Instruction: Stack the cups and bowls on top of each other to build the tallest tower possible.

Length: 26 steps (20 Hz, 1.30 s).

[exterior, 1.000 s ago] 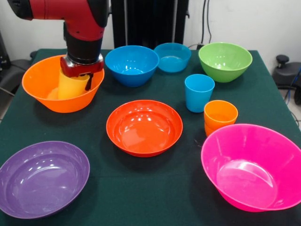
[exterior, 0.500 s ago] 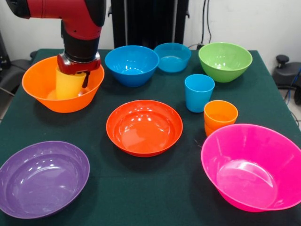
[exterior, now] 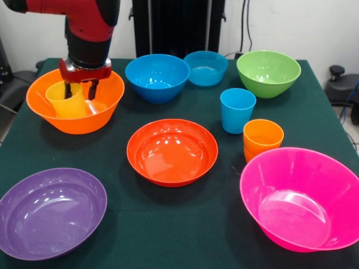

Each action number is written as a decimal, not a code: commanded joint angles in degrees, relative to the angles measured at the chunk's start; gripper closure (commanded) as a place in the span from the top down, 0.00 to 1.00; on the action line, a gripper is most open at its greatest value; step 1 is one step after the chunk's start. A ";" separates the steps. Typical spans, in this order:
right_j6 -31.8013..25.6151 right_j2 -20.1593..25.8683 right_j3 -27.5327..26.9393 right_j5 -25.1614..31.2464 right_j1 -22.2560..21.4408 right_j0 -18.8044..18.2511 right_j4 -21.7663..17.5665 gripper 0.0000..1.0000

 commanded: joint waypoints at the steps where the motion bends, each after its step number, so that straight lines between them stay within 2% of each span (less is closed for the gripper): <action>1: -17.46 0.58 -0.94 6.88 -2.15 2.75 -1.08 1.00; 12: -16.24 1.09 -1.00 7.90 -2.18 3.59 -1.24 1.00; 16: -16.36 1.47 0.54 8.16 -3.70 3.54 -0.53 1.00; 22: -17.59 3.18 3.94 9.39 -6.58 3.42 2.82 1.00; 26: -21.01 6.19 7.67 9.80 -10.06 1.16 7.52 1.00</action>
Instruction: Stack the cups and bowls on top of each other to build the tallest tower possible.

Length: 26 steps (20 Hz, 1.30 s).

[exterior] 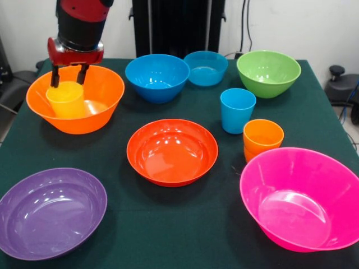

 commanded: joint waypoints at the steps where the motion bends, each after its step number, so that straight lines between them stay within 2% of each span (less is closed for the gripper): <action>1: -21.71 7.41 7.35 5.46 -4.39 -1.27 6.85 1.00; 7: -24.83 15.79 11.68 8.60 -8.89 -5.26 16.93 1.00; 9: -23.92 18.35 12.53 9.57 -8.52 -6.33 20.14 1.00; 10: -21.73 19.01 12.76 8.26 -8.25 -6.41 20.83 1.00; 14: -13.34 19.52 11.39 0.00 -5.31 -4.65 18.73 1.00; 16: -11.19 19.99 10.00 -2.86 -3.62 -3.55 17.75 1.00; 19: -12.93 21.85 8.36 -4.30 -1.51 -2.15 15.29 1.00; 22: -11.71 21.85 7.82 -5.63 -0.64 0.05 13.15 1.00; 26: -11.73 21.88 7.16 -6.01 1.51 2.36 12.14 1.00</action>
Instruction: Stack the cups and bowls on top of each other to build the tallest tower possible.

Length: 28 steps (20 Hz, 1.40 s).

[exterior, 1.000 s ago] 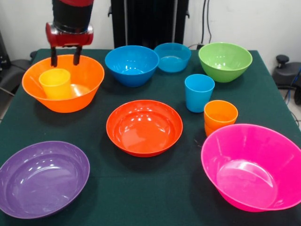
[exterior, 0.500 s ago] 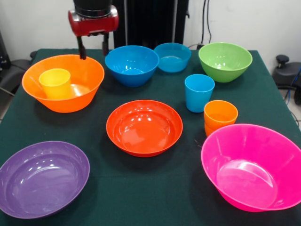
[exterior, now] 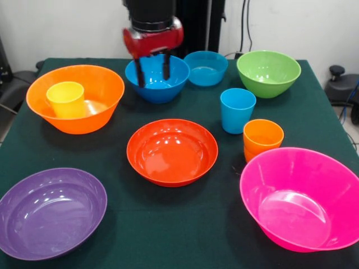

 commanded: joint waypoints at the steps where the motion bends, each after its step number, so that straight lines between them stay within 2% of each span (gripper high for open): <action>1: -11.16 4.53 -1.21 -3.86 6.16 5.38 -6.25 1.00; 3: -16.11 6.33 -1.23 -3.60 6.89 5.47 -7.82 1.00; 7: -17.08 6.63 -0.99 -4.09 7.07 5.56 -10.80 1.00; 11: -18.73 7.00 -1.37 -4.72 8.14 4.16 -13.86 1.00; 21: -23.01 8.05 -3.89 -3.18 11.33 2.44 -18.84 1.00; 28: -18.49 5.94 -4.78 -6.07 12.13 4.36 -24.87 1.00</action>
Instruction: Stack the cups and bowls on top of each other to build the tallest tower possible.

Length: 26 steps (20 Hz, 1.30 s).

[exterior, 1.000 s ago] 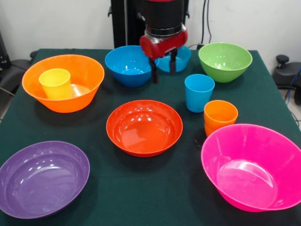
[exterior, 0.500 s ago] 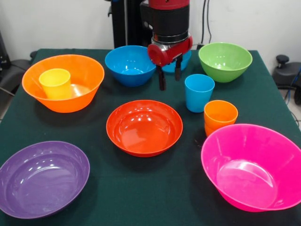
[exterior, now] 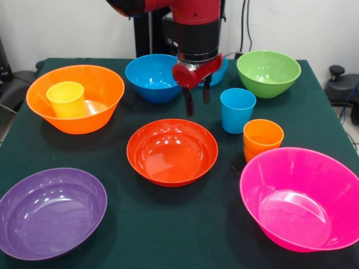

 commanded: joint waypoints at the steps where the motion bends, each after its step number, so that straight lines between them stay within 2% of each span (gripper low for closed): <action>1: -16.58 -1.31 -4.45 -3.54 2.35 2.29 -10.84 1.00; 14: -11.57 -4.23 -6.33 -5.60 5.10 4.21 -18.30 1.00; 20: -10.32 -5.35 -6.94 -5.91 6.37 4.81 -19.70 1.00; 26: -10.40 -5.43 -7.03 -5.16 7.54 4.39 -18.63 1.00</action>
